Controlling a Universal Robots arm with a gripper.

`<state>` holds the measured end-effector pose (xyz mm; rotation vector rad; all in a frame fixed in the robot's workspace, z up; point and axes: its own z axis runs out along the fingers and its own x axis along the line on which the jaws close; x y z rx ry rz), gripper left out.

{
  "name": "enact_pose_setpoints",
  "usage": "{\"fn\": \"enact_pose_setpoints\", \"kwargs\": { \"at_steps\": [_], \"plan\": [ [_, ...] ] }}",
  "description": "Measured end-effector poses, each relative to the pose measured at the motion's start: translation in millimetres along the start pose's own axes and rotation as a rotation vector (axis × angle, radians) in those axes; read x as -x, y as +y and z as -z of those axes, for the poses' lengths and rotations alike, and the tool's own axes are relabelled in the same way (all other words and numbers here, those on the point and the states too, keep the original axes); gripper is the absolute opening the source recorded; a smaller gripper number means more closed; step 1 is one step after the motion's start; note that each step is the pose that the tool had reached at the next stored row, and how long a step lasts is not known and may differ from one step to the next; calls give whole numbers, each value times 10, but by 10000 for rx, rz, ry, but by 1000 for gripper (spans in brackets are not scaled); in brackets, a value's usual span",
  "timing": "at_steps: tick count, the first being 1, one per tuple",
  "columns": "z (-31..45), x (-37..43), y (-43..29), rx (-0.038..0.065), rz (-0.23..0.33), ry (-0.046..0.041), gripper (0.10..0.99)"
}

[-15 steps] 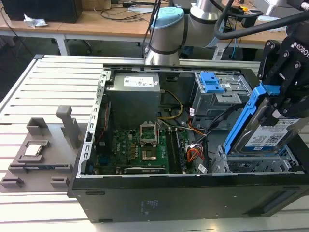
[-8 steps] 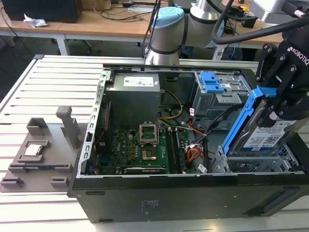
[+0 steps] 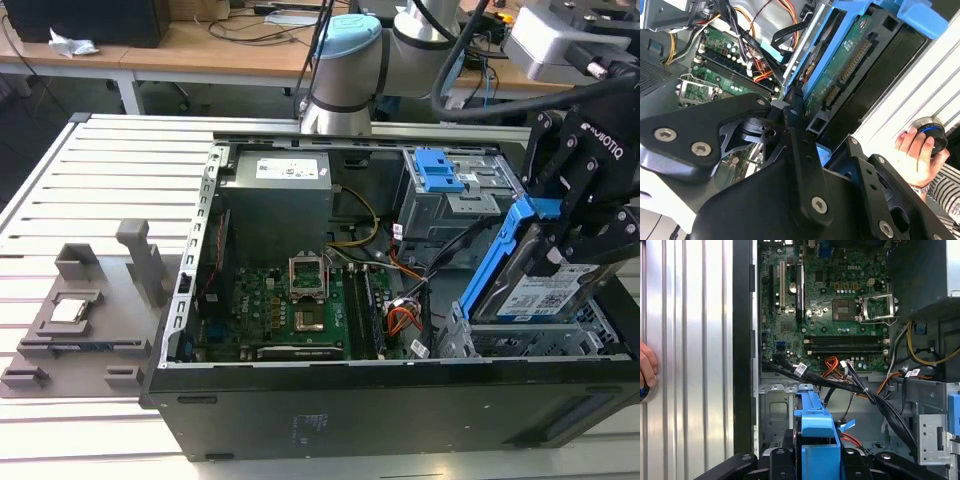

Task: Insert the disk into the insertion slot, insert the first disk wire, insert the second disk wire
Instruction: 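Insert the disk into the insertion slot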

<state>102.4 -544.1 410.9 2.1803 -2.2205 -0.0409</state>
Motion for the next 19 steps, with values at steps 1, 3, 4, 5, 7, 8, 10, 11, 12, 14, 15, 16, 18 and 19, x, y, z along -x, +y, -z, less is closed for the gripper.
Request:
{"fn": "enact_pose_setpoints", "kwargs": {
  "at_steps": [1,3,4,5,7,8,10,11,12,14,15,16,18,19],
  "plan": [
    [-26,0,-2,0,0,1,361],
    [-79,0,-6,0,0,0,361],
    [-85,0,-7,1,0,2,361],
    [-86,0,-7,0,1,3,361],
    [-91,-1,-7,0,1,2,361],
    [-93,-1,-8,0,1,1,373],
    [-99,-1,-8,1,1,1,435],
    [-102,-1,-8,0,2,-1,353],
    [-103,-1,-8,0,1,-1,290],
    [-108,-2,-8,0,1,-1,231],
    [-112,-2,-8,0,1,-1,110],
    [-114,-2,-8,0,1,-1,106],
    [-118,-2,-8,0,1,-1,106],
    [-119,-2,-9,0,1,0,106]
  ]
}}
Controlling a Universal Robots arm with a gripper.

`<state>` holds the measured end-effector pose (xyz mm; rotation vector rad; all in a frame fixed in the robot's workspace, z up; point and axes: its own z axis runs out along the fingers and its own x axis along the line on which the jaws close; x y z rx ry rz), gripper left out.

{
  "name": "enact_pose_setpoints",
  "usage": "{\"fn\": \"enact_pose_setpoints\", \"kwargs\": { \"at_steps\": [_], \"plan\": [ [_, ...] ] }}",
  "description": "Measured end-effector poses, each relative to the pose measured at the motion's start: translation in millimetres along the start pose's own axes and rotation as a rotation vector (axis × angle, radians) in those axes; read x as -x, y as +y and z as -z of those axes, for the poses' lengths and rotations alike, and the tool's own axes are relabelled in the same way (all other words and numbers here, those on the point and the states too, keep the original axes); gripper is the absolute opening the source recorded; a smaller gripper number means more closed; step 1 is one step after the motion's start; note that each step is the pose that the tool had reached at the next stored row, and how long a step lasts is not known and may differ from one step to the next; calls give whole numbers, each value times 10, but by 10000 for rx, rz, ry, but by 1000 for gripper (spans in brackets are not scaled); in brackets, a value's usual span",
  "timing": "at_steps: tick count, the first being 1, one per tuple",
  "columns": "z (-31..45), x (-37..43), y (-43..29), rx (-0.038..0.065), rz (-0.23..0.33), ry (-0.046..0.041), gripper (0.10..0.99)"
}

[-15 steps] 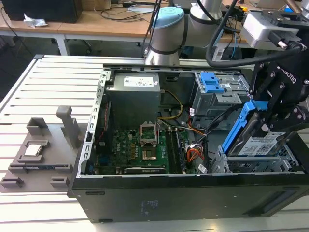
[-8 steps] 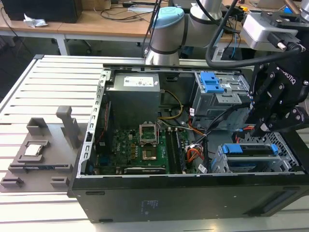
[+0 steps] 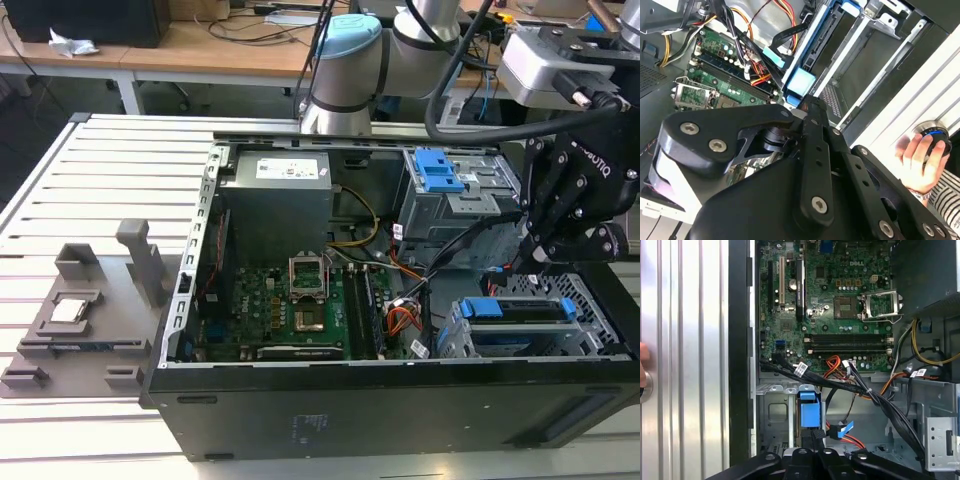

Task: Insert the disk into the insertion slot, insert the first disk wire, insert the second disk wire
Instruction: 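Insert the disk into the insertion slot, then insert the first disk wire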

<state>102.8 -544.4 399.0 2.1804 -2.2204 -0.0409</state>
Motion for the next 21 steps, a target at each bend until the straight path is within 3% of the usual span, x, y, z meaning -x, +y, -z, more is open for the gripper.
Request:
{"fn": "enact_pose_setpoints", "kwargs": {
  "at_steps": [8,10,13,21],
  "plan": [
    [-15,-1,-1,0,-1,-1,106],
    [-42,1,-106,5,-1,-1,106],
    [-142,24,-276,14,-1,4,106],
    [-266,375,-650,13,95,74,106]
  ]
}}
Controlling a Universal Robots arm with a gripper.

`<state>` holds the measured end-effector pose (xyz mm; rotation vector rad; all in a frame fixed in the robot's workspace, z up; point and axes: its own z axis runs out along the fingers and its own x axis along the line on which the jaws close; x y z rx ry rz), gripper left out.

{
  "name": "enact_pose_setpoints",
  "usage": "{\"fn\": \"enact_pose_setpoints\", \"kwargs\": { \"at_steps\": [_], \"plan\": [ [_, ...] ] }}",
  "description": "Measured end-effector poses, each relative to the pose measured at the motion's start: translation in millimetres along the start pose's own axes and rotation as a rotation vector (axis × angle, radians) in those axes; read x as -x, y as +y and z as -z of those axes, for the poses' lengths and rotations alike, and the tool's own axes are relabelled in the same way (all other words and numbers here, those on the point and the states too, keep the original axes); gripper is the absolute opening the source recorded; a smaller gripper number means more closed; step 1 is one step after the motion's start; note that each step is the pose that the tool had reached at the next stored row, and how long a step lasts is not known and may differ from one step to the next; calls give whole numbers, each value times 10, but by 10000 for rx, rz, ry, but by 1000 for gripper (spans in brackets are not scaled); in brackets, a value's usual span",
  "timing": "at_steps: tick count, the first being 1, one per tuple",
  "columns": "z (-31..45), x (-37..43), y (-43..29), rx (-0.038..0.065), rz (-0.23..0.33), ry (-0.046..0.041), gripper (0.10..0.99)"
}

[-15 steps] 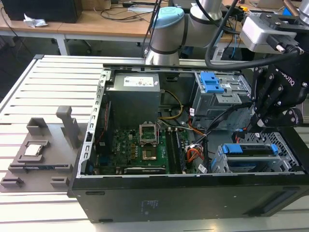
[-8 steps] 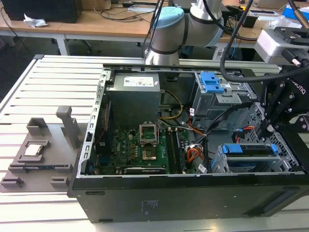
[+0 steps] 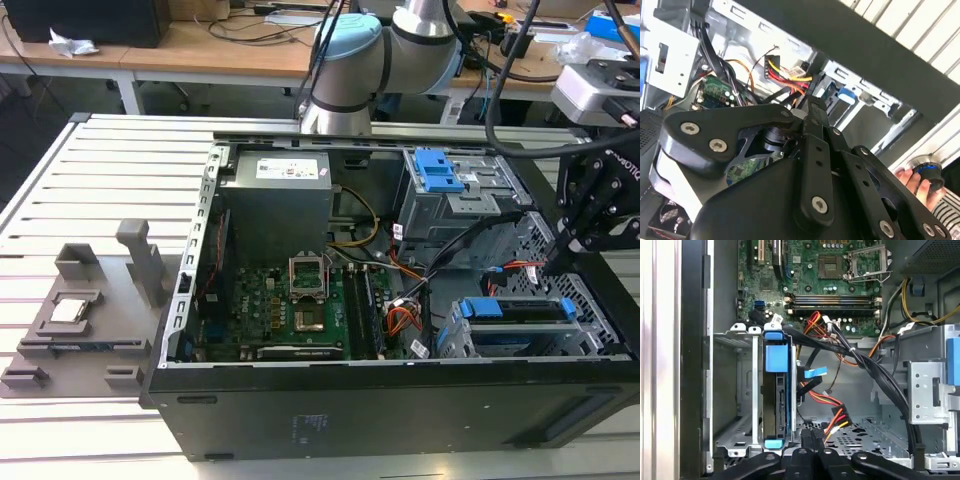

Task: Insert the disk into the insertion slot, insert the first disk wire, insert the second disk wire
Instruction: 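Insert the first disk wire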

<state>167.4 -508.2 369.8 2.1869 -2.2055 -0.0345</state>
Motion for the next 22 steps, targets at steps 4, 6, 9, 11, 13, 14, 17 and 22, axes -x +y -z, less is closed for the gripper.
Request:
{"fn": "enact_pose_setpoints", "kwargs": {
  "at_steps": [4,6,9,11,13,14,17,22],
  "plan": [
    [0,1,-3,-1,-2,77,106],
    [0,2,-3,-1,-2,78,169],
    [-1,2,-3,-1,-1,80,361],
    [-24,3,-4,-5,297,106,361],
    [-47,3,-5,-10,667,121,361],
    [-63,3,-5,-14,943,132,361],
    [-106,13,-7,-22,1467,155,361],
    [-174,14,-9,-21,1475,170,361]
  ]
}}
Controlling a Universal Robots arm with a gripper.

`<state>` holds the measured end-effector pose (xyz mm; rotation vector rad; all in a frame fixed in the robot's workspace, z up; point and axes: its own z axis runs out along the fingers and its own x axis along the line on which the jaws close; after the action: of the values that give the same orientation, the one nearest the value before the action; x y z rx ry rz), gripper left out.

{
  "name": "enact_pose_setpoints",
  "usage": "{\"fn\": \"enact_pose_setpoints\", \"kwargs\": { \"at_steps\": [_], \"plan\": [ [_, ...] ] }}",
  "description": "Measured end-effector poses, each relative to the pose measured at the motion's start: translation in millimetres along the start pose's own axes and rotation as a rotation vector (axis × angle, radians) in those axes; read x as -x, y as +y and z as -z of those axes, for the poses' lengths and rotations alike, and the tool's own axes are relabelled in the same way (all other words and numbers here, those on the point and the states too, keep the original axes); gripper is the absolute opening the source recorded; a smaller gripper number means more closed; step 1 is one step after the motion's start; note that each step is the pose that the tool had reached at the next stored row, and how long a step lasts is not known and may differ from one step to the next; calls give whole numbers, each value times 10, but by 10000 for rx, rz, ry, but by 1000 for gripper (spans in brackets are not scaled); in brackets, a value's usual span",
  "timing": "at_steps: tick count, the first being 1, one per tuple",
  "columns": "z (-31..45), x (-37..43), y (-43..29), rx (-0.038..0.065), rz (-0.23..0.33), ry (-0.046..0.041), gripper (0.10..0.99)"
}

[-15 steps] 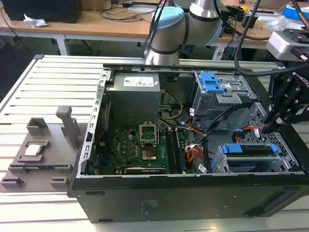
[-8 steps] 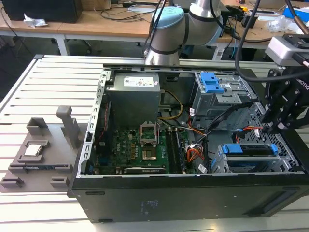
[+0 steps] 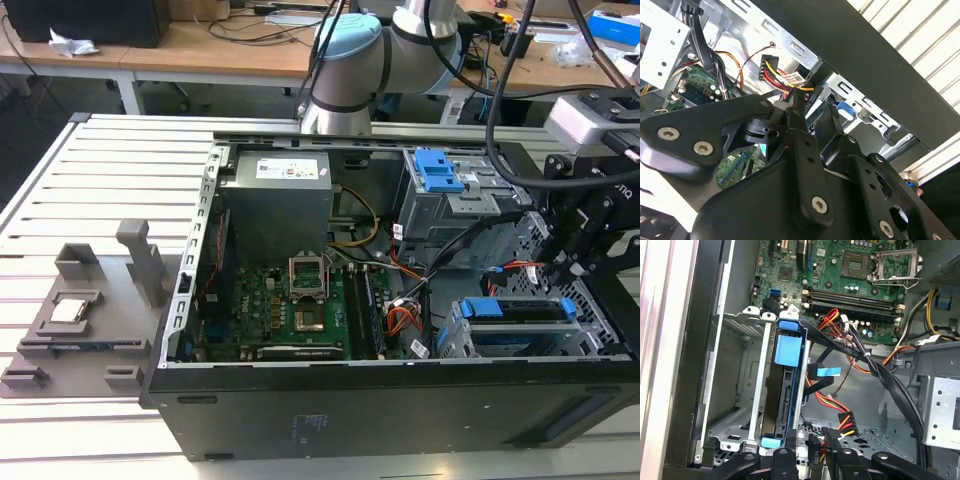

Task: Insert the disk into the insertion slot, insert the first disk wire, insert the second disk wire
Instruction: 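Insert the first disk wire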

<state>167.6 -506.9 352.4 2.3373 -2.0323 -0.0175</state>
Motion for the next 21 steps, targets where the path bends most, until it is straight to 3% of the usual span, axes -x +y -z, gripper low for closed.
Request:
{"fn": "enact_pose_setpoints", "kwargs": {
  "at_steps": [1,4,9,11,13,15,18,21],
  "plan": [
    [0,0,0,0,2,1,361],
    [-1,0,0,1,10,8,169],
    [-1,0,0,2,19,16,169],
    [-4,-8,47,-1,20,18,169],
    [-10,-39,105,-2,19,19,169],
    [-32,-122,169,1,18,43,169],
    [-71,-166,182,7,-10,82,169],
    [-101,-167,183,21,-501,75,169]
  ]
}}
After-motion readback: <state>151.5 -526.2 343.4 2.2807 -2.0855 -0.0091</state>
